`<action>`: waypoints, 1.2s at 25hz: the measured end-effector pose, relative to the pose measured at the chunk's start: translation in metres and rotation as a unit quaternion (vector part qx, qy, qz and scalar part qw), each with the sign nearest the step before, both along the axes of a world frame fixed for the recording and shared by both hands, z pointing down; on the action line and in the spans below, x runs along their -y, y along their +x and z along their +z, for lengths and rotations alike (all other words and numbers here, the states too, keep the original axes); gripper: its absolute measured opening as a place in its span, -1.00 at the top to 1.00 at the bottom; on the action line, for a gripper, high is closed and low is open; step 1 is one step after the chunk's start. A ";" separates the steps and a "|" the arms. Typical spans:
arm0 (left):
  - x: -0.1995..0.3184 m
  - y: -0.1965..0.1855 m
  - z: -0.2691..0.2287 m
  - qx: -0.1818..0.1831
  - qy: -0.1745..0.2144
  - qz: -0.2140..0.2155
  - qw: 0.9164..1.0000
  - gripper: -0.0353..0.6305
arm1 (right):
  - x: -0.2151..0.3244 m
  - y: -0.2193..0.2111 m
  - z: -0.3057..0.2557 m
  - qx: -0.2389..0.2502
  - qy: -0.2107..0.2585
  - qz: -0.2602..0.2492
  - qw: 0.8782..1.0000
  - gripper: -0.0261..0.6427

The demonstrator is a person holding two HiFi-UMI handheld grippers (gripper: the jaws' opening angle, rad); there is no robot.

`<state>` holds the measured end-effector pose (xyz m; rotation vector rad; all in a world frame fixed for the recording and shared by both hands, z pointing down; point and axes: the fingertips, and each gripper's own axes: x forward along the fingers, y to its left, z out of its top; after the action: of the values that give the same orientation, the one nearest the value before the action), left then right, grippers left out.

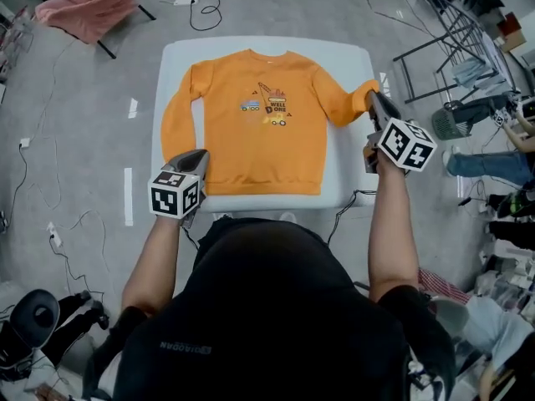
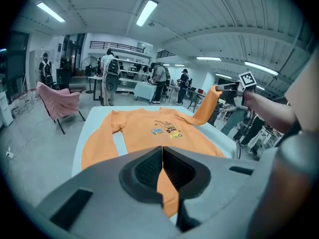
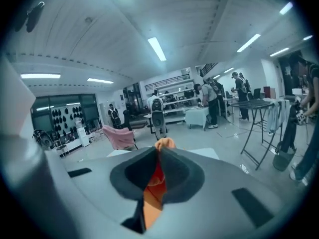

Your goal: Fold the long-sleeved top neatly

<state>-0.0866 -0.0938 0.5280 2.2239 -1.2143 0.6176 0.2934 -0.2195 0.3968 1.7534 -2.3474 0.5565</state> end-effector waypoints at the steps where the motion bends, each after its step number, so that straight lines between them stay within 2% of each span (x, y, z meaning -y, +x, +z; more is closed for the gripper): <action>1: 0.002 -0.007 -0.001 -0.001 0.002 -0.001 1.000 0.88 | 0.009 -0.014 -0.010 -0.005 0.009 -0.008 1.000 0.82; 5: 0.008 -0.037 -0.003 -0.005 0.007 -0.005 1.000 0.88 | 0.042 -0.077 -0.038 -0.015 0.032 -0.047 0.998 0.82; 8: 0.010 -0.062 -0.002 -0.005 0.004 -0.008 1.000 0.88 | 0.059 -0.126 -0.039 -0.029 0.028 -0.075 0.996 0.82; 12: 0.007 -0.095 0.003 0.000 -0.004 -0.007 1.000 0.88 | 0.071 -0.190 -0.015 -0.061 0.002 -0.112 0.992 0.82; 17: 0.000 -0.127 0.016 0.030 -0.008 0.004 1.000 0.88 | 0.082 -0.267 0.023 -0.104 -0.027 -0.157 0.982 0.82; 19: -0.003 -0.135 0.023 0.024 -0.019 -0.003 1.000 0.88 | 0.085 -0.295 0.049 -0.120 -0.053 -0.176 0.976 0.82; 24: -0.006 -0.141 0.030 0.012 -0.034 -0.024 0.999 0.88 | 0.092 -0.345 0.124 -0.175 -0.128 -0.220 0.951 0.82; 27: -0.010 -0.138 0.035 0.002 -0.043 -0.035 0.998 0.88 | 0.098 -0.361 0.154 -0.182 -0.150 -0.215 0.948 0.82; 30: -0.012 -0.137 0.036 0.000 -0.045 -0.045 0.998 0.88 | 0.110 -0.373 0.169 -0.173 -0.160 -0.201 0.951 0.81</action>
<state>-0.2239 -0.0818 0.5637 2.0830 -1.2529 0.6247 -0.0794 -0.3293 0.5656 1.0890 -2.1317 0.4805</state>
